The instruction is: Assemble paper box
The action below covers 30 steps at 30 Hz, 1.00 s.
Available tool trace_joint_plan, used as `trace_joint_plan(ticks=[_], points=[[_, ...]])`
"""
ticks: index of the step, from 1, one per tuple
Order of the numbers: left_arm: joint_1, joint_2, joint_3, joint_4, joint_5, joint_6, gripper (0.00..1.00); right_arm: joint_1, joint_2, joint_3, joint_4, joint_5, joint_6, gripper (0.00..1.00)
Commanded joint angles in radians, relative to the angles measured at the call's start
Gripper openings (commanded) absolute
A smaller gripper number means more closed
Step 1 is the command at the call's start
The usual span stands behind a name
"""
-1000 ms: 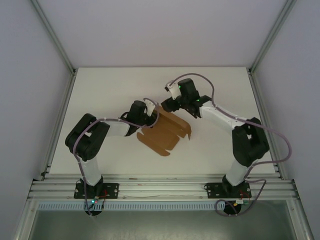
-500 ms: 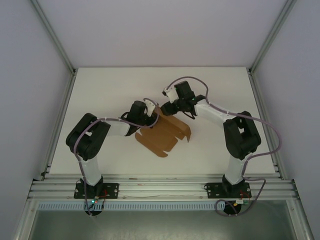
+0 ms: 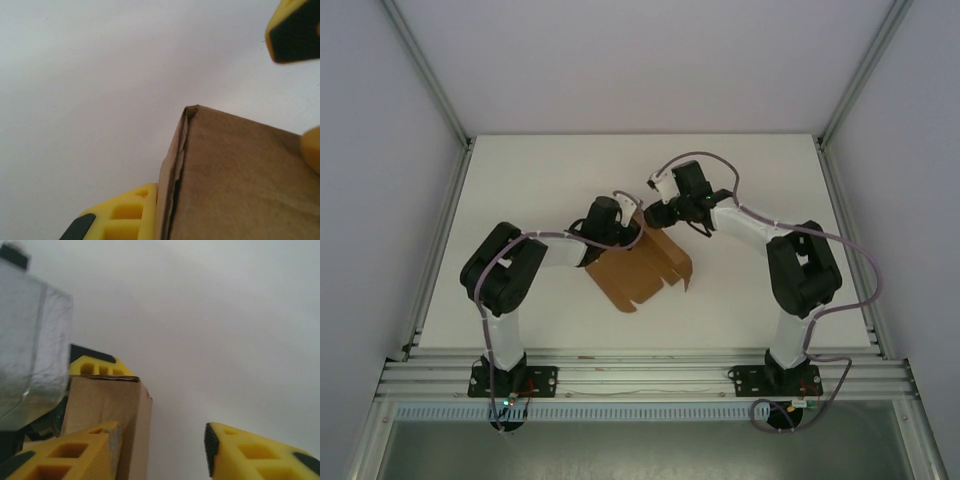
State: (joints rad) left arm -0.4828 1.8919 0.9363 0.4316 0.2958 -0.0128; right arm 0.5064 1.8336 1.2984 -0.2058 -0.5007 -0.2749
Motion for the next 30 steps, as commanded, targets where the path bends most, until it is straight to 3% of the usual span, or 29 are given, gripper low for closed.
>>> trace_joint_plan(ticks=[1, 6, 13, 19, 22, 26, 30], points=[[0.007, 0.042, 0.014, -0.034, -0.163, -0.038, 0.00, 0.012, -0.020, -0.005, -0.082, 0.025, 0.111, 0.58], [0.008, 0.025, 0.018, -0.106, -0.213, -0.084, 0.00, -0.027, -0.172, -0.019, -0.056, 0.079, 0.237, 0.76], [0.044, -0.082, 0.054, -0.217, 0.030, -0.258, 0.00, -0.109, -0.389, -0.144, -0.142, 0.081, 0.183, 0.79], [0.102, -0.117, 0.131, -0.362, 0.112, -0.350, 0.00, -0.144, -0.459, -0.184, -0.259, -0.101, 0.131, 0.80], [0.124, -0.114, 0.143, -0.369, 0.183, -0.395, 0.00, -0.144, -0.436, -0.186, -0.248, -0.178, 0.131, 0.76], [0.124, -0.105, 0.160, -0.385, 0.220, -0.396, 0.00, -0.143, -0.375, -0.160, -0.188, -0.138, 0.128, 0.70], [0.124, -0.097, 0.175, -0.415, 0.202, -0.393, 0.00, -0.142, -0.324, -0.112, -0.153, -0.088, 0.134, 0.43]])
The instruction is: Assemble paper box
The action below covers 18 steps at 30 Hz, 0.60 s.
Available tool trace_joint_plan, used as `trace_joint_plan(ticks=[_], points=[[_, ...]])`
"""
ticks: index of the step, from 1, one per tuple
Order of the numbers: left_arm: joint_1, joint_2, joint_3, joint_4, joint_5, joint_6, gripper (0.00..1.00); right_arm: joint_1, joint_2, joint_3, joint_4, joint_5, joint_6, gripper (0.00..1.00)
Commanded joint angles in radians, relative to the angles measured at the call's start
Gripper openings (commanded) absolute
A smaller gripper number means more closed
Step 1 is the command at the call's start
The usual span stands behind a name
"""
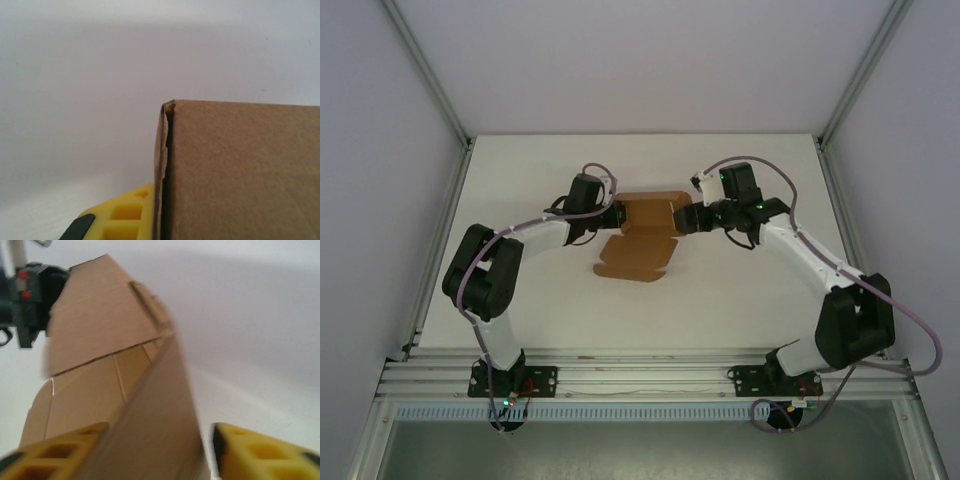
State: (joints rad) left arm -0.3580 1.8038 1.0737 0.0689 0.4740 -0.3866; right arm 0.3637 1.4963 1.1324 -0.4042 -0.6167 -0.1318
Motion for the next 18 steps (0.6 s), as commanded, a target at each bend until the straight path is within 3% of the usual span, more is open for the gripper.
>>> trace_joint_plan(ticks=[1, 5, 8, 13, 18], points=[[-0.001, -0.008, 0.041, -0.063, 0.020, -0.018, 0.00, 0.003, 0.020, 0.059, 0.049, 0.044, -0.014, 0.38], [-0.003, -0.003, 0.047, -0.082, -0.040, -0.025, 0.00, 0.021, 0.019, 0.056, 0.063, 0.119, -0.027, 0.10], [-0.017, 0.021, 0.093, -0.171, -0.187, -0.022, 0.08, 0.043, 0.006, 0.055, 0.055, 0.144, -0.041, 0.01], [-0.047, 0.077, 0.166, -0.305, -0.463, -0.064, 0.09, 0.091, -0.027, 0.043, 0.065, 0.222, -0.044, 0.00], [-0.051, 0.123, 0.181, -0.341, -0.587, -0.114, 0.09, 0.098, -0.039, 0.030, 0.087, 0.199, 0.018, 0.00]])
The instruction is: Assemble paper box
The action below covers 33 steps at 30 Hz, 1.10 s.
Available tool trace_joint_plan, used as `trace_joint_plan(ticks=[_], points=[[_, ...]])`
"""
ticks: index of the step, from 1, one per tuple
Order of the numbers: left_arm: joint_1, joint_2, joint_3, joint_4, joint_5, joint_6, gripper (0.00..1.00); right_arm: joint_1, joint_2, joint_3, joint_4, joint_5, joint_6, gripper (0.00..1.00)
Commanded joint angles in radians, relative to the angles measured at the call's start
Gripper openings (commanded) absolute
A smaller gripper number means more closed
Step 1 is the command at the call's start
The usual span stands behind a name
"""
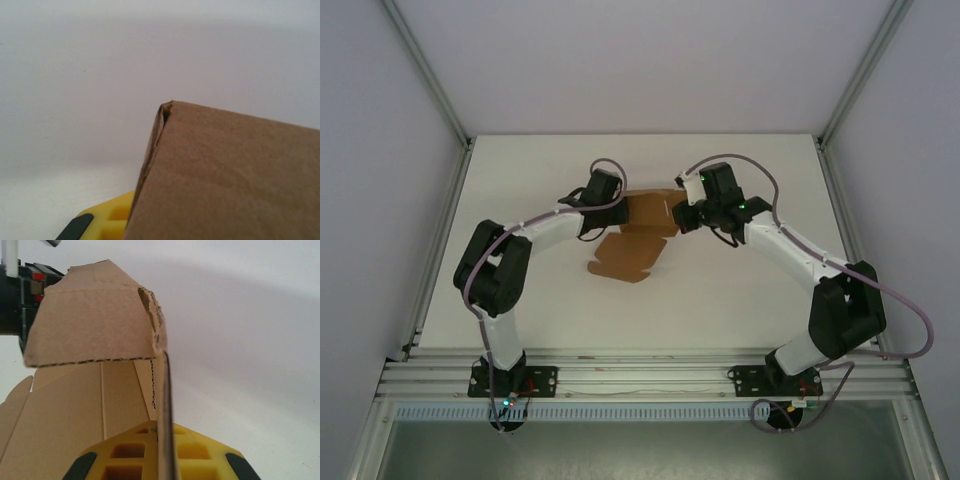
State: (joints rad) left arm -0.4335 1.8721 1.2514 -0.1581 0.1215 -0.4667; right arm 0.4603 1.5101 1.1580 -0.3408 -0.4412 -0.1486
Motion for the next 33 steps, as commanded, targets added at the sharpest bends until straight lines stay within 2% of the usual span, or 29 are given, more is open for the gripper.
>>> trace_joint_plan(ticks=[1, 6, 8, 10, 13, 16, 19, 22, 27, 33], points=[[0.025, 0.060, -0.002, -0.101, -0.230, -0.041, 0.09, 0.004, -0.052, -0.002, 0.028, 0.002, 0.042, 0.00], [0.020, 0.090, 0.040, -0.139, -0.248, -0.044, 0.08, 0.006, -0.047, -0.029, 0.059, -0.027, 0.088, 0.00], [0.020, 0.076, 0.023, -0.087, -0.171, -0.010, 0.08, 0.006, -0.044, -0.040, 0.078, -0.035, 0.103, 0.00], [0.024, 0.050, -0.028, 0.028, -0.024, 0.024, 0.10, 0.007, -0.038, -0.046, 0.088, -0.061, 0.110, 0.00], [0.033, 0.009, -0.086, 0.158, 0.164, 0.029, 0.22, 0.005, -0.028, -0.055, 0.096, -0.101, 0.112, 0.00], [0.040, -0.015, -0.118, 0.219, 0.246, 0.029, 0.36, 0.003, -0.028, -0.071, 0.109, -0.115, 0.109, 0.00], [0.045, -0.031, -0.138, 0.230, 0.284, 0.040, 0.38, 0.001, -0.031, -0.083, 0.108, -0.117, 0.099, 0.00], [0.052, -0.048, -0.168, 0.245, 0.304, 0.054, 0.47, -0.003, -0.029, -0.088, 0.095, -0.135, 0.075, 0.00], [0.069, -0.059, -0.213, 0.312, 0.358, 0.086, 0.54, -0.008, -0.031, -0.121, 0.109, -0.197, 0.022, 0.00], [0.133, 0.004, -0.170, 0.344, 0.411, 0.098, 0.56, -0.037, 0.000, -0.130, 0.088, -0.235, -0.005, 0.00]])
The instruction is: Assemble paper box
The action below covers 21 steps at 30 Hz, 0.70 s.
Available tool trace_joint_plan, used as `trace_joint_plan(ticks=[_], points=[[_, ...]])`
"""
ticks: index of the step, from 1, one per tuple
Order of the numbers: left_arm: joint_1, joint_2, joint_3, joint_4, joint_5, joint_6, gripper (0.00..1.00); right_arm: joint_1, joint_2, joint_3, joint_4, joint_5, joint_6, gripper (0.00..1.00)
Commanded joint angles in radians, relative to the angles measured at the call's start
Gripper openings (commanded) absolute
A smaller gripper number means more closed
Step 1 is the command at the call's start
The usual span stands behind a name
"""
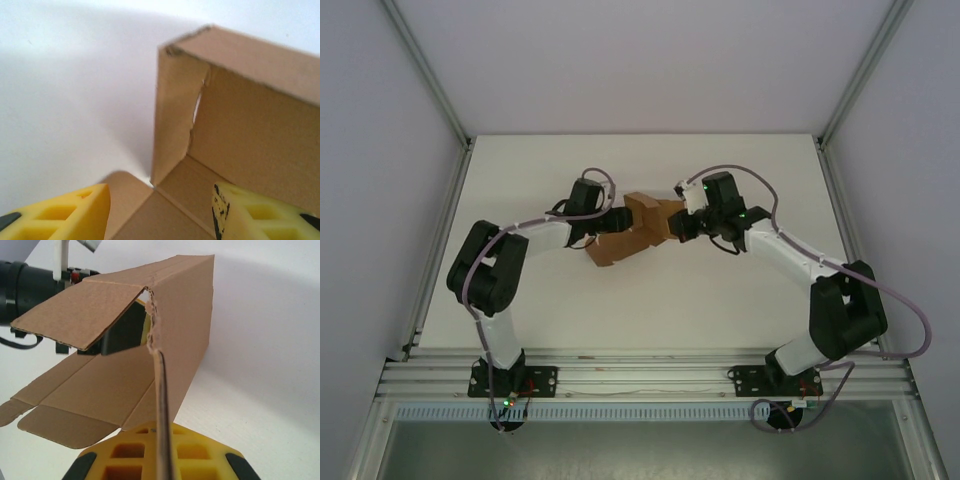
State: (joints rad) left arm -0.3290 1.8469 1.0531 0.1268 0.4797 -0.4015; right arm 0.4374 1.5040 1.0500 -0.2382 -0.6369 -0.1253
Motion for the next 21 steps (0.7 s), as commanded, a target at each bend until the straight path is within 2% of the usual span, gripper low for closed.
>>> trace_joint_plan(ticks=[1, 5, 11, 14, 21], points=[[0.033, 0.044, 0.041, 0.075, 0.084, 0.047, 0.56, -0.018, 0.010, -0.022, -0.015, -0.048, -0.032, 0.00], [0.033, 0.102, 0.087, 0.124, 0.165, 0.088, 0.56, -0.029, 0.016, -0.020, -0.019, -0.050, -0.045, 0.00], [0.029, 0.192, 0.154, 0.139, 0.196, 0.105, 0.55, -0.042, 0.025, -0.008, -0.027, -0.042, -0.035, 0.00], [0.026, 0.224, 0.160, 0.175, 0.197, 0.089, 0.48, -0.046, 0.029, -0.003, -0.037, -0.035, -0.036, 0.00], [0.013, 0.270, 0.132, 0.406, 0.222, 0.024, 0.46, -0.057, 0.034, -0.001, -0.079, -0.034, -0.050, 0.00]])
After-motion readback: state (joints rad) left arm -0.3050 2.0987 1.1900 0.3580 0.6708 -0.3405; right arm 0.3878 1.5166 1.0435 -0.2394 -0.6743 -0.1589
